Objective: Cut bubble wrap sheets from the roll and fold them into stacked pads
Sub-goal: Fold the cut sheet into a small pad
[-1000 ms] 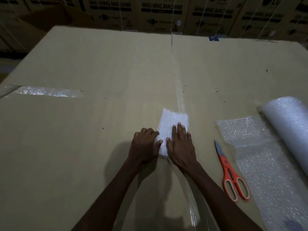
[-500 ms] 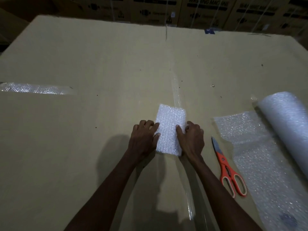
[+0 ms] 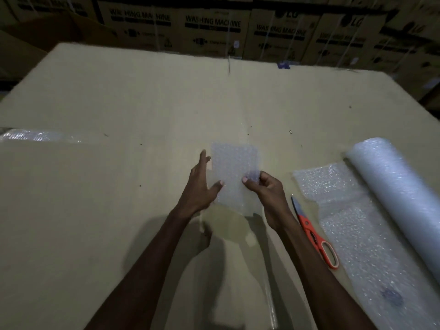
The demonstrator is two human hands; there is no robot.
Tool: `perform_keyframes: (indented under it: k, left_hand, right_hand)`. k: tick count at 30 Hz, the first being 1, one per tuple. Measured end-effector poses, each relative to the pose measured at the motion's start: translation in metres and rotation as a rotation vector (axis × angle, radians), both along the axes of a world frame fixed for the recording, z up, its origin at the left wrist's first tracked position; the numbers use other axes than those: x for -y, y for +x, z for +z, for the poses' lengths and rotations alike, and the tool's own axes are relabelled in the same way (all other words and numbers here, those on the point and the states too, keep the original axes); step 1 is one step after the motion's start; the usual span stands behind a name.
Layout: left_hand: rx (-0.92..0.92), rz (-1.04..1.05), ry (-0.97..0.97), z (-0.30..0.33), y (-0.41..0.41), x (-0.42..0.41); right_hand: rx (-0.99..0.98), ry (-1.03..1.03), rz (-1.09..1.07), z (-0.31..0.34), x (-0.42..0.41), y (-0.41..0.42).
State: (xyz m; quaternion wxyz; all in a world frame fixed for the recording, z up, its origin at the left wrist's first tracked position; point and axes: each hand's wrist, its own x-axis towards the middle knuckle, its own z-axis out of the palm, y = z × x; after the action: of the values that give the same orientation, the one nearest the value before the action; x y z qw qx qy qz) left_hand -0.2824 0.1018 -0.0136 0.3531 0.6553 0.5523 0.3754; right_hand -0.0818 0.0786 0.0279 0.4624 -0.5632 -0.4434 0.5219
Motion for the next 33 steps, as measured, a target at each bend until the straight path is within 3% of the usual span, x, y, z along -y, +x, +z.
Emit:
perform_keyframes:
  k: [3, 8, 16, 19, 26, 33]
  left_hand:
    - [0.145, -0.025, -0.033, 0.011, 0.000, 0.003]
    - [0.173, -0.032, 0.065, 0.014, 0.005, 0.018]
    - [0.000, 0.102, 0.112, 0.001, 0.021, 0.049]
    - [-0.013, 0.163, 0.134, 0.016, 0.024, 0.055]
    - [0.079, 0.255, -0.022, 0.040, 0.013, 0.083]
    - [0.120, 0.374, -0.107, 0.026, -0.024, 0.148]
  right_hand:
    - [-0.060, 0.034, 0.000, 0.007, 0.011, 0.005]
    - [-0.095, 0.064, -0.031, 0.010, 0.031, 0.013]
    - [0.133, 0.124, -0.082, -0.013, 0.049, 0.013]
    - [0.135, 0.153, -0.085, -0.007, 0.047, 0.019]
    - [-0.043, 0.054, -0.023, 0.003, 0.072, 0.026]
    - [-0.029, -0.078, 0.102, -0.013, 0.108, -0.001]
